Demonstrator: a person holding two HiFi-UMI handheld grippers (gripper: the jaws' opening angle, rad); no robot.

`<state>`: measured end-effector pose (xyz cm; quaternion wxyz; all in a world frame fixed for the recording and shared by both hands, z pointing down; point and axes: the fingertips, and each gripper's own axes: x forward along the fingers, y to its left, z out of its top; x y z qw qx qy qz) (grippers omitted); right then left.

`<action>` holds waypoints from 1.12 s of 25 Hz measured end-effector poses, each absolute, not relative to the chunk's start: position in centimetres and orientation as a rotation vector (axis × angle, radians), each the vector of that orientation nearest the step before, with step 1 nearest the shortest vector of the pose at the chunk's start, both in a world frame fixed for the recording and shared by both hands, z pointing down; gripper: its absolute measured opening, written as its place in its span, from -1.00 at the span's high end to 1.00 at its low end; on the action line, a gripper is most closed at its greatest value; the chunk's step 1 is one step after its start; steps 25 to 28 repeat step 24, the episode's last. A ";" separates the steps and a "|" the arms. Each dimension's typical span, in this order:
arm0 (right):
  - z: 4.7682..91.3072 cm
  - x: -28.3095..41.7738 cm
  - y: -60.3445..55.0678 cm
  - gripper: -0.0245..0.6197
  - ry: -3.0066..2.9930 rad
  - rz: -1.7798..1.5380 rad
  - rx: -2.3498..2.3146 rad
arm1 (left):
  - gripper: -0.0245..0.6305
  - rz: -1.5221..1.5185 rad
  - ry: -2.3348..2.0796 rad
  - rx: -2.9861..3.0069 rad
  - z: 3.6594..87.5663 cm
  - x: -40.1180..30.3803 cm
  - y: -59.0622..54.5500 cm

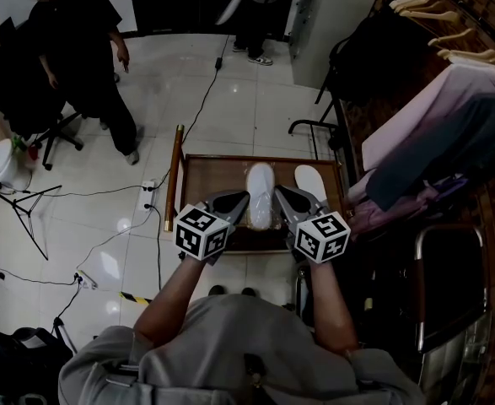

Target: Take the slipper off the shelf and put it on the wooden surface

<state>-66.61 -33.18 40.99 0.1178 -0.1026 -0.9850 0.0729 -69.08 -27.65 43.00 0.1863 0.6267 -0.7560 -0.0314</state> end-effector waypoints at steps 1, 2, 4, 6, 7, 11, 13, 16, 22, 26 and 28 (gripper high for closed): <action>40.9 -66.6 -33.2 0.92 -2.883 0.216 -0.299 | 0.91 -0.088 -2.127 1.767 43.0 -69.1 -27.7; 40.9 -66.6 -33.3 0.92 -2.884 0.219 -0.298 | 0.91 -0.087 -2.126 1.768 43.0 -69.0 -27.7; 40.8 -66.6 -33.3 0.92 -2.886 0.225 -0.300 | 0.91 -0.086 -2.125 1.769 42.9 -69.0 -27.7; 40.8 -66.5 -33.2 0.92 -2.887 0.231 -0.304 | 0.91 -0.083 -2.124 1.771 42.9 -69.0 -27.7; 40.8 -66.5 -33.2 0.92 -2.887 0.234 -0.306 | 0.91 -0.081 -2.123 1.772 42.9 -68.9 -27.8; 40.9 -66.3 -33.3 0.92 -2.887 0.246 -0.311 | 0.91 -0.077 -2.123 1.776 42.9 -68.9 -27.9; 40.9 -66.2 -33.2 0.92 -2.888 0.248 -0.316 | 0.91 -0.076 -2.122 1.778 42.9 -68.8 -28.0; 40.7 -66.3 -33.2 0.92 -2.891 0.252 -0.320 | 0.91 -0.076 -2.117 1.781 42.9 -68.7 -28.1; 40.6 -66.4 -33.2 0.92 -2.892 0.258 -0.322 | 0.91 -0.075 -2.111 1.784 42.9 -68.8 -28.2; 40.6 -66.4 -33.2 0.92 -2.893 0.259 -0.324 | 0.91 -0.077 -2.112 1.785 42.9 -68.7 -28.3; 40.6 -66.4 -33.2 0.92 -2.893 0.259 -0.324 | 0.91 -0.077 -2.112 1.785 42.9 -68.7 -28.3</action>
